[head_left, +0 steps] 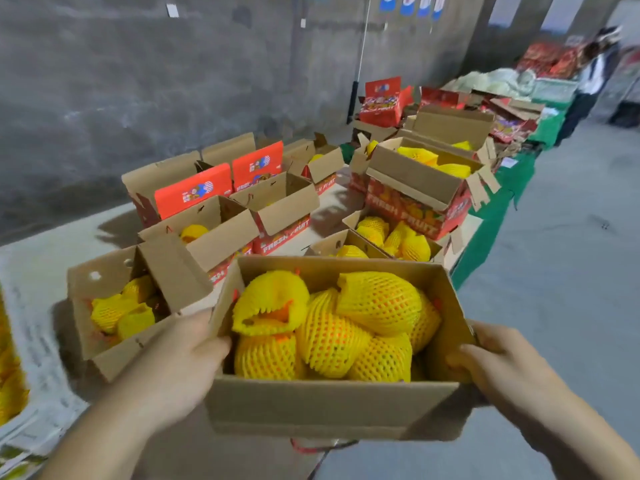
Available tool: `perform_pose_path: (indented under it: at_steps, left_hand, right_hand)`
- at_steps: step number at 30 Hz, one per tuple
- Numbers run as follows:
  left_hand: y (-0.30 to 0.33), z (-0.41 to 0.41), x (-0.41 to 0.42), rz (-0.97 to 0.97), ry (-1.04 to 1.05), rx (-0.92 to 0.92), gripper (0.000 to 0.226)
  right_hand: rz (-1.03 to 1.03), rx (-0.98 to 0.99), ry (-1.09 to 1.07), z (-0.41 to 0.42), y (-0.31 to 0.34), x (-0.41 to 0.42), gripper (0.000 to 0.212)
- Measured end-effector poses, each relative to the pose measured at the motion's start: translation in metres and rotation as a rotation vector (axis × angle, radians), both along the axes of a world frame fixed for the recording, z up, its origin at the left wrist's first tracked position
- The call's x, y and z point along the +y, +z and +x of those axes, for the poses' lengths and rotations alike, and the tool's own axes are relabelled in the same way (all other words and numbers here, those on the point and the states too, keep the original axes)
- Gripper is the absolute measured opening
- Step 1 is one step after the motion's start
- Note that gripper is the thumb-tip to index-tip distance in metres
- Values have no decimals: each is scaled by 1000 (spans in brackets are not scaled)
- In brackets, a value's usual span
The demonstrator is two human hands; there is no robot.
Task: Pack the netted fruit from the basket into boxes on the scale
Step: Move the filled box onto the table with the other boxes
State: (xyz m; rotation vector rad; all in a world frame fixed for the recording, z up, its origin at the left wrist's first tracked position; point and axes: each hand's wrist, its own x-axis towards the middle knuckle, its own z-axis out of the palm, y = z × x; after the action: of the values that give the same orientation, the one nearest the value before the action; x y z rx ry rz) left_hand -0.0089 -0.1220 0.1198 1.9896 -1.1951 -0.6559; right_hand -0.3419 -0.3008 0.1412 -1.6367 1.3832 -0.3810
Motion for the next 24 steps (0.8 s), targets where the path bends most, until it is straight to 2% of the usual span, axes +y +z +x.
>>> perform_pose_path:
  at_steps: [3,5,7,9,11,13,15,19,20,21,24]
  left_hand:
    - [35,0,-126,45,-26,-22,17]
    - [51,8,-210,-38,-22,-15,11]
    - [65,13,-291,-119,21,-11,19]
    - [75,3,-368,-286,88,14,17]
    - [57,-16,-428,-342,236,88,33]
    - [20,-49,-453,-200,362,76,59]
    - [-12,-91,-457,-81,424,172,82]
    - [-39,-167,-441,-10,373,770,95]
    - [-39,-183,-435,-22,336,834,97]
    - [-37,-195,-431,-42,308,841,99]
    - [-29,-201,-432,-89,259,773,110]
  right_hand:
    - [-62,-109,-71,-14,10,-69,33]
    - [-81,-197,-82,-15,21,-116,34]
    - [-102,-282,-64,-11,28,-166,52]
    - [-102,-336,-65,3,27,-211,71]
    - [-120,-323,-84,22,18,-243,75]
    - [-153,-267,-85,35,7,-266,70]
    - [-136,-259,-107,36,1,-286,72]
    - [-182,-37,-92,28,-9,-306,70]
    - [-187,-21,-91,30,-14,-307,69]
    - [-185,-45,-91,31,-20,-306,71]
    - [-165,-287,-96,35,-31,-300,78]
